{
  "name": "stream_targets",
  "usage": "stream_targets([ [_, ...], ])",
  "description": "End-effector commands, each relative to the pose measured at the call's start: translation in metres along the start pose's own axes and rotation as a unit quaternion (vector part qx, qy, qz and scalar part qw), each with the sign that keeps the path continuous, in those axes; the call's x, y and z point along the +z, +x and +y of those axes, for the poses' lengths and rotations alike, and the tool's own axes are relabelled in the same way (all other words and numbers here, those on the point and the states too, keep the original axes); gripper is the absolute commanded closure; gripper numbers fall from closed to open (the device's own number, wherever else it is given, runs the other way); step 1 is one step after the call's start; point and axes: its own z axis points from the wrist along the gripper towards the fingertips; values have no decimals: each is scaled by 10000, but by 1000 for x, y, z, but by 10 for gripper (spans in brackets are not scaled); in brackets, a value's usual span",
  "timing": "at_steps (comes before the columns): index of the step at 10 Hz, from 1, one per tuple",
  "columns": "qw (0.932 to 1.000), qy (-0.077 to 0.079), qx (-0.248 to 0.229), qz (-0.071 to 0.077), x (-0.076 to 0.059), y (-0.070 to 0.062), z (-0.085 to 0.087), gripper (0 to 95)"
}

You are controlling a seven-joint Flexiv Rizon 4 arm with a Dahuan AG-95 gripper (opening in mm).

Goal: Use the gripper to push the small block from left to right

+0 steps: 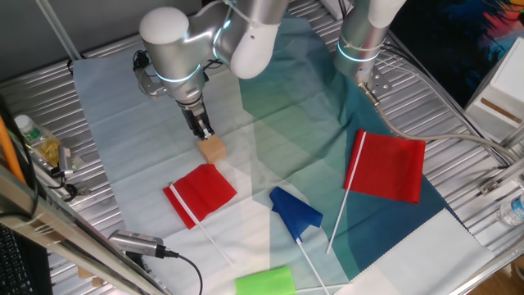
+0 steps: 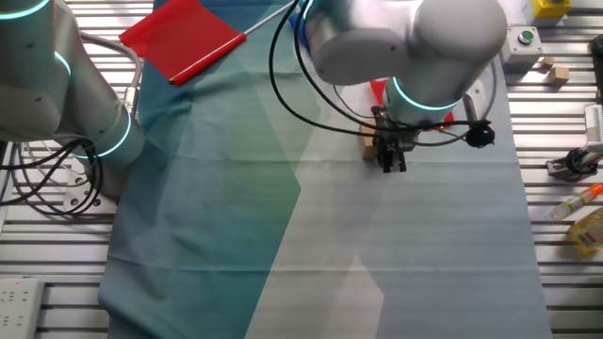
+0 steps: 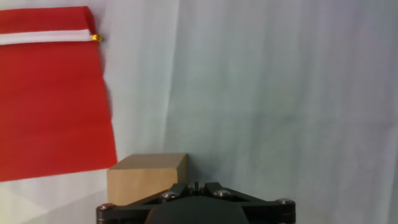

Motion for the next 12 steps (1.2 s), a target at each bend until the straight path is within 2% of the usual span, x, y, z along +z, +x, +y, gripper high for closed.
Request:
stream_targets([
  [1,10000,16,38,-38,4,-1,4,950],
  [7,9999,14,106,-45,6,-2,14,950],
  [12,9999,5,142,-37,-1,0,21,950],
])
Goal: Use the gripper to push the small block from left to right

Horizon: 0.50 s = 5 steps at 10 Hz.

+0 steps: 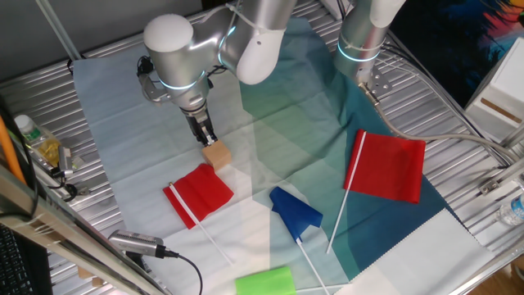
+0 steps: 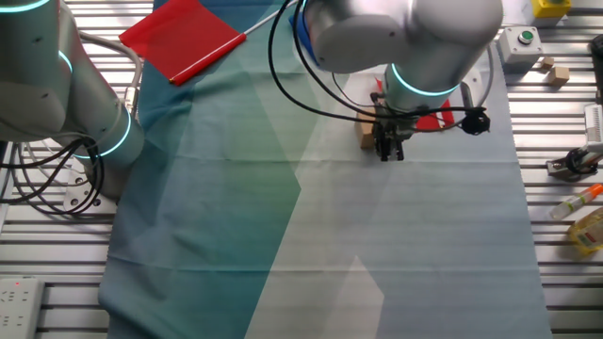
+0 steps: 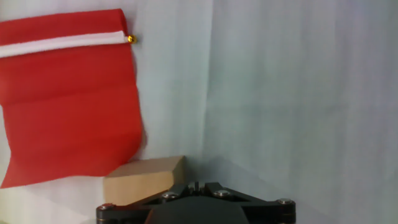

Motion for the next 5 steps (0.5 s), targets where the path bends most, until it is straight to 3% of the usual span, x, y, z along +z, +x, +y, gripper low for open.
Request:
stream_targets([
  [1,10000,3,26,5,-1,1,3,950],
  [5,9999,9,116,2,-3,1,19,950],
])
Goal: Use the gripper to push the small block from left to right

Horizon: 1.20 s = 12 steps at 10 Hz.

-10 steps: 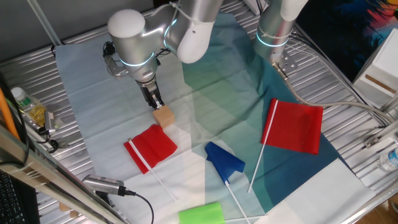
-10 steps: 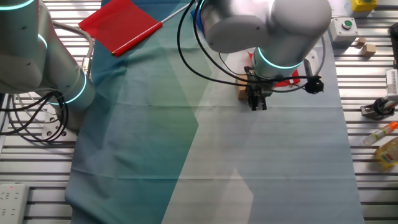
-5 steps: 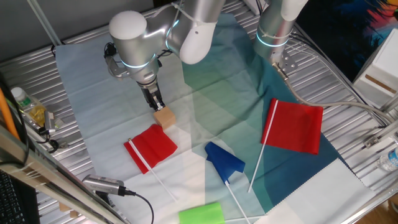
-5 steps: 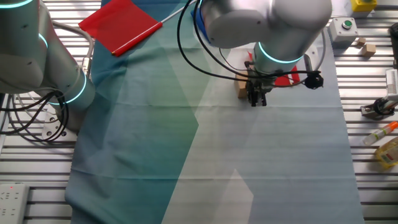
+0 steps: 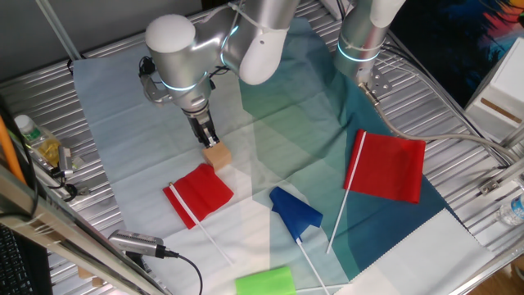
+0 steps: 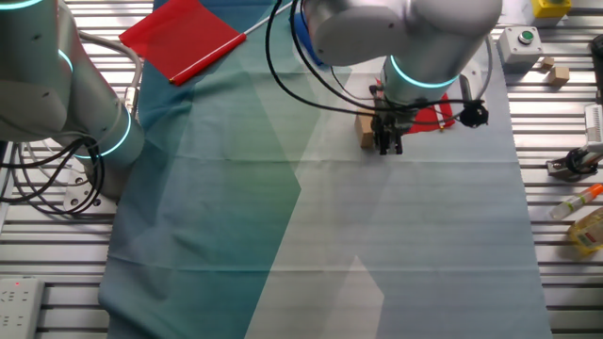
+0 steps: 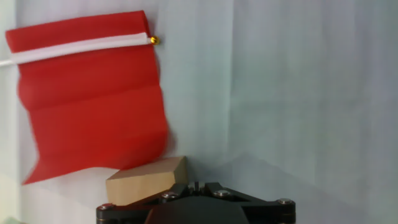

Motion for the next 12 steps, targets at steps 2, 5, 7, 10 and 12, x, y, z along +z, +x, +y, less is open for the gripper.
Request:
stream_targets([
  [2,10000,-8,64,-12,1,2,11,950],
  [5,9999,-18,98,-27,2,1,18,950],
  [7,9999,-46,101,-31,2,1,19,950],
  [10,9999,-44,107,-34,3,1,19,950],
  [12,9999,-43,95,-34,3,0,19,950],
])
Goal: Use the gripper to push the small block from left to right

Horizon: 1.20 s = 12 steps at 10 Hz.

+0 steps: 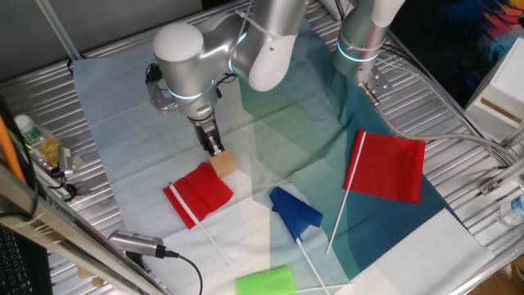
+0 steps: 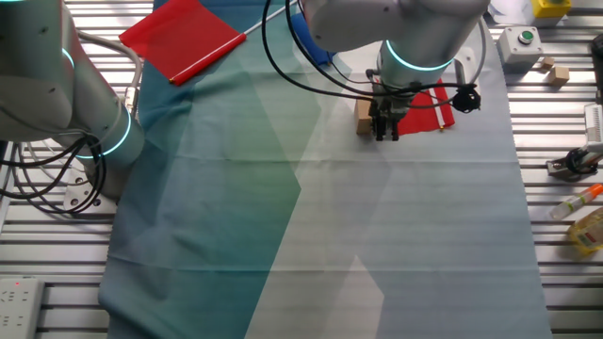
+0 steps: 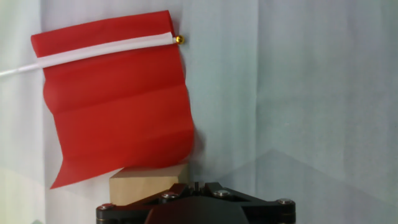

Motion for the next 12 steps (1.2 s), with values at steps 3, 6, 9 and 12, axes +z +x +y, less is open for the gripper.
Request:
stream_targets([
  [3,10000,4,-12,5,0,0,0,950],
  [6,10000,18,-18,10,0,0,0,950],
  [9,10000,26,-19,17,-1,0,0,950],
  [12,9999,66,-107,40,-3,2,-5,950],
])
